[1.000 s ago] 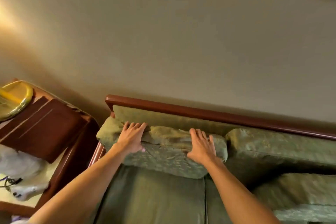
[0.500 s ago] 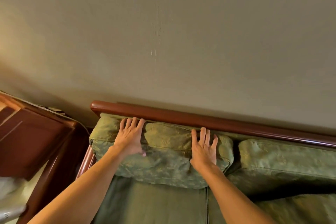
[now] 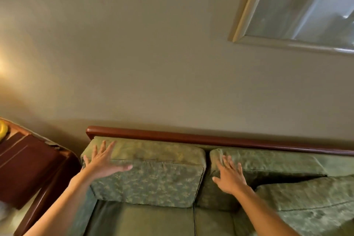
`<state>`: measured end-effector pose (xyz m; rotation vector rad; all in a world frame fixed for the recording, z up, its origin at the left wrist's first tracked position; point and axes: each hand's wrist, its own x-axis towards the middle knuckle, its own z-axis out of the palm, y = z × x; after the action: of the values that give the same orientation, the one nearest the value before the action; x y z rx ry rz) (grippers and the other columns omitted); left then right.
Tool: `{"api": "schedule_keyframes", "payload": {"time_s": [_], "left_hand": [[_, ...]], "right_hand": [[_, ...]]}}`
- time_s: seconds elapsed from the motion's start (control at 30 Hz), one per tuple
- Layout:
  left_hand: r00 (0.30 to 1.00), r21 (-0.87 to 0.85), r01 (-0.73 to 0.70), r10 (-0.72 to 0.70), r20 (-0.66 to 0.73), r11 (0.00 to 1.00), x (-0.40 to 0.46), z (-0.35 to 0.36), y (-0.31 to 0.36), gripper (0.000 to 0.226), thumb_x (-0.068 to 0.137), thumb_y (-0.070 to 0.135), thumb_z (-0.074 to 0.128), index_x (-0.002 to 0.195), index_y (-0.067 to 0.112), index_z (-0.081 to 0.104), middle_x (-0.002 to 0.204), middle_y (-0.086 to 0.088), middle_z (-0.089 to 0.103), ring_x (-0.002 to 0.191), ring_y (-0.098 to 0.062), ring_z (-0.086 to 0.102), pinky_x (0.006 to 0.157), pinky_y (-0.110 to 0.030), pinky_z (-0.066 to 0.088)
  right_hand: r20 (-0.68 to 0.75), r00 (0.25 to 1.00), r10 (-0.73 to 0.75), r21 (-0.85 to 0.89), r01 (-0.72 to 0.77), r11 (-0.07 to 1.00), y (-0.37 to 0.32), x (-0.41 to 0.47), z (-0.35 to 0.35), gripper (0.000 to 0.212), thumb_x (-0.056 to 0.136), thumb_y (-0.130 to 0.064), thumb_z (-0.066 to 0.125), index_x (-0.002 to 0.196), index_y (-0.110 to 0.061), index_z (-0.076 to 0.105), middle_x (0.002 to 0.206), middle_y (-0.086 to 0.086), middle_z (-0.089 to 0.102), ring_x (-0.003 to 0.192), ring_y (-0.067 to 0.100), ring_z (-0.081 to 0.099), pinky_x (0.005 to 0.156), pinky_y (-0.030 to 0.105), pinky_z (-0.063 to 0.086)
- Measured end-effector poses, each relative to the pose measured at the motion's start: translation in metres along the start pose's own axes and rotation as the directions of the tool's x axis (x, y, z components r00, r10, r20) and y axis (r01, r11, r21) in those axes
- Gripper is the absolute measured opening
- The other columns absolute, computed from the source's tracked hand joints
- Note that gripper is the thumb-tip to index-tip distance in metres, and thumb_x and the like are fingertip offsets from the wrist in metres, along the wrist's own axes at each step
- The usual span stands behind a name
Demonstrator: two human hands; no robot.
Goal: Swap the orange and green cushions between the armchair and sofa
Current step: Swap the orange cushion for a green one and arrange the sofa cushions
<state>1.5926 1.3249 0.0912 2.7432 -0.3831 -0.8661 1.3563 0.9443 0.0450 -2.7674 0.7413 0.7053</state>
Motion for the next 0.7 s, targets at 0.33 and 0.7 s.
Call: {"api": "schedule_keyframes", "payload": {"time_s": [0.33,0.7], "left_hand": [[0.947,-0.06,-0.315,0.31,-0.08,0.947,-0.13,0.119,0.204,0.127,0.053,0.097,0.057,0.156,0.047,0.003,0.166,0.003,-0.009,0.152,-0.029,-0.012,0.116,-0.063,-0.011],[0.858,-0.023,-0.513,0.514,0.013,0.858,-0.179,0.158,0.369,0.118,0.058,0.091,0.061,0.156,0.044,0.014,0.168,0.0,0.002,0.153,-0.028,-0.005,0.119,-0.062,-0.007]], "right_hand": [[-0.13,0.984,-0.125,0.204,0.15,0.968,0.127,-0.097,-0.044,0.084,0.096,-0.055,0.051,0.158,-0.024,0.003,0.166,0.0,0.004,0.152,0.019,-0.005,0.121,0.049,0.009],[-0.226,0.971,0.079,0.346,0.005,0.938,0.267,-0.177,-0.055,0.083,0.09,-0.061,0.057,0.153,-0.016,0.026,0.155,0.005,0.037,0.141,0.024,0.036,0.113,0.048,0.031]]}}
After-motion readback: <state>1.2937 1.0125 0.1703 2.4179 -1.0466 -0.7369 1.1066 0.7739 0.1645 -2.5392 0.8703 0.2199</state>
